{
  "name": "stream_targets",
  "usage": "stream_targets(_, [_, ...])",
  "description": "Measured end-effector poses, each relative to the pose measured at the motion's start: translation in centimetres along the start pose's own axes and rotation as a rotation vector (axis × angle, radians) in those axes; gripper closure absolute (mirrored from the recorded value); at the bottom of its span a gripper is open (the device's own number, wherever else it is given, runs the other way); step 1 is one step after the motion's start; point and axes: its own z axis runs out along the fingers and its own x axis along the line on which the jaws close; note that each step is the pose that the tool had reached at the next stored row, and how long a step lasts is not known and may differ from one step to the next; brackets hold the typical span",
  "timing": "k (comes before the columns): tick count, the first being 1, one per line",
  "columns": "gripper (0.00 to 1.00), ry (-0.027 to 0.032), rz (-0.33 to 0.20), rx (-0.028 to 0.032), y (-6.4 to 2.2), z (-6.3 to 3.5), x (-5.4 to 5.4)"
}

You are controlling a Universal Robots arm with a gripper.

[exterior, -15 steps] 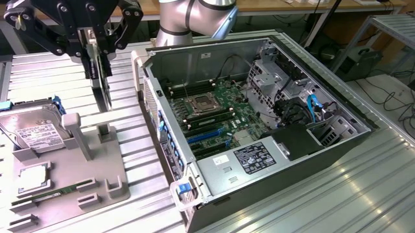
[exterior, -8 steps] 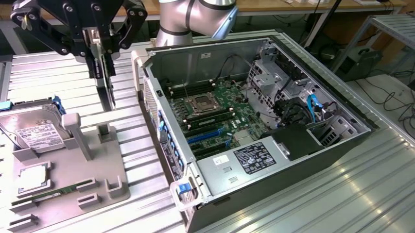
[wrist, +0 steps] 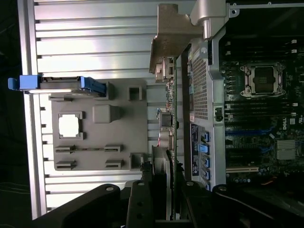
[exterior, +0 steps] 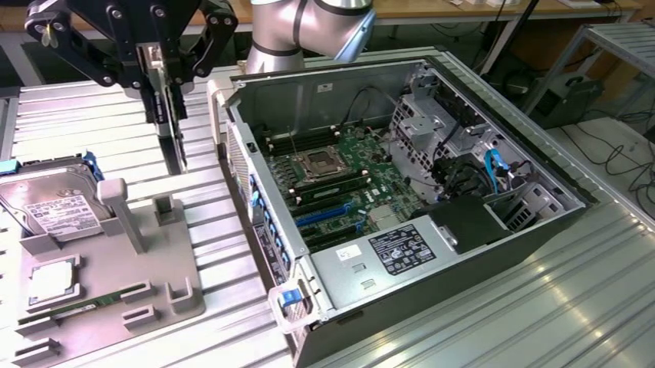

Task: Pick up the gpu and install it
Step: 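Pick up the gpu and move the gpu toward the slot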

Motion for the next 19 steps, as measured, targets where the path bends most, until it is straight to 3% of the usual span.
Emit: stream_targets(19, [0.73,-0.0001,0.000,-0.0001,0.04,0.09,-1.3])
